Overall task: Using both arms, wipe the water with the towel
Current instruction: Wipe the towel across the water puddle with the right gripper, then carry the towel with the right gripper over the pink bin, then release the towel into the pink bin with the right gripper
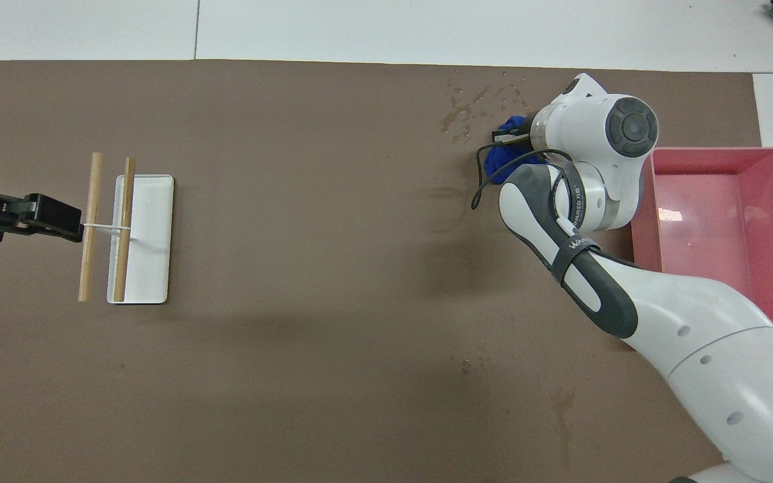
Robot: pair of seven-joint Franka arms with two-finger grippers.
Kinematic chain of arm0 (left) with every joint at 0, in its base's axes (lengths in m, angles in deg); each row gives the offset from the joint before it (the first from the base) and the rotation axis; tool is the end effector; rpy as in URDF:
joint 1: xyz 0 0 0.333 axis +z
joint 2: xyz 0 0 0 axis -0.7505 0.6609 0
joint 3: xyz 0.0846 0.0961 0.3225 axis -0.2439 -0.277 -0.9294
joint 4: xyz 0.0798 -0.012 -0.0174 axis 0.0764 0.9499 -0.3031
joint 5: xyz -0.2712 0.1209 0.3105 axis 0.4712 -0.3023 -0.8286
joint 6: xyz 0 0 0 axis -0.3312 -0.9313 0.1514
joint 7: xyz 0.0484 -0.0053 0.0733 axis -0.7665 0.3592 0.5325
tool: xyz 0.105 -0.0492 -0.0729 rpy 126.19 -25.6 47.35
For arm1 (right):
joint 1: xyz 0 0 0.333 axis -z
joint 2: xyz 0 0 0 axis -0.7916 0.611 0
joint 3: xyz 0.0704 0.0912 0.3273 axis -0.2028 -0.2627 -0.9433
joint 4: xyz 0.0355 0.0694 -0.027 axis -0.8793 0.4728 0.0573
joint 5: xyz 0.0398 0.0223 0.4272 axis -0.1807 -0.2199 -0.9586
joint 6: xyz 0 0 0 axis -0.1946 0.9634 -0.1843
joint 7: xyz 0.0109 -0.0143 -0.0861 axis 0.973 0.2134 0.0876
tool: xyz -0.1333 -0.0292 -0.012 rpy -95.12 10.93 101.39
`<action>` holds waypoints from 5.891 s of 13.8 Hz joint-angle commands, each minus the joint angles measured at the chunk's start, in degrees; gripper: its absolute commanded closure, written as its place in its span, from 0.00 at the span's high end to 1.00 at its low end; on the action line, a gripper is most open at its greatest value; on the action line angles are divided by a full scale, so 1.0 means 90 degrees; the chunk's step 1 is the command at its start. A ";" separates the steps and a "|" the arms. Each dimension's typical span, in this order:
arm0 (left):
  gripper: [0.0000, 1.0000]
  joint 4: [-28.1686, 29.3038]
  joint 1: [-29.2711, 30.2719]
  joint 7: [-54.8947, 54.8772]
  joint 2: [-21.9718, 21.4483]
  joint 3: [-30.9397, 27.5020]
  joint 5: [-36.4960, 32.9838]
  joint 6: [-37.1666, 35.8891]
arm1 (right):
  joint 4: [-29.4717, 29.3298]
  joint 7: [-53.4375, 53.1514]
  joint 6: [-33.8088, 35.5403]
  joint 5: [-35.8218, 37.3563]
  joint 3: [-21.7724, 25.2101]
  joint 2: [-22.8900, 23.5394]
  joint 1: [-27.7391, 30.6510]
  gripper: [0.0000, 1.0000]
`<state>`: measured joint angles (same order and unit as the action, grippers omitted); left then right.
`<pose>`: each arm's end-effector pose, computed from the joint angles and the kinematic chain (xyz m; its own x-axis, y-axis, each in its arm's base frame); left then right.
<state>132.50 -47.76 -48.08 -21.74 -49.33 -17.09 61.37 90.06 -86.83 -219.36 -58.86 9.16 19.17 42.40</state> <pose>0.5789 -0.0509 0.6190 0.9946 -0.0712 -0.0754 -0.0715 -0.9974 -0.0014 0.7897 0.1477 0.2786 0.9233 0.1168 0.3658 0.1591 -0.9834 -0.0876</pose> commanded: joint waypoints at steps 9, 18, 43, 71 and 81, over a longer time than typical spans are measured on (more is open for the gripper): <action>1.00 0.0239 -0.0029 -0.0043 -0.0205 -0.0107 0.0088 0.0103 | -0.1685 -0.0608 -0.0224 0.0102 -0.0049 0.1428 -0.0311 0.00; 1.00 0.0239 -0.0029 -0.0043 -0.0205 -0.0107 0.0088 0.0103 | -0.2448 -0.2386 -0.0341 0.0102 -0.0059 0.1986 -0.1083 0.00; 1.00 0.0239 -0.0029 -0.0043 -0.0205 -0.0107 0.0088 0.0103 | -0.1707 0.0973 0.3162 0.0150 -0.0040 -0.0413 0.0293 0.00; 1.00 0.0239 -0.0019 -0.0043 -0.0205 -0.0107 0.0088 0.0103 | 0.2251 0.3551 0.3436 0.1371 -0.0137 -0.4127 0.2336 1.00; 1.00 0.0239 -0.0029 -0.0043 -0.0205 -0.0107 0.0088 0.0103 | 0.0677 0.0660 0.5665 0.0746 -0.0381 -0.4469 0.0879 1.00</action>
<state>132.55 -47.68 -48.08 -21.80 -49.69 -17.09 61.37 96.38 -80.95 -168.46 -50.92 5.31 -21.21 49.54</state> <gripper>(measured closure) 0.000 0.000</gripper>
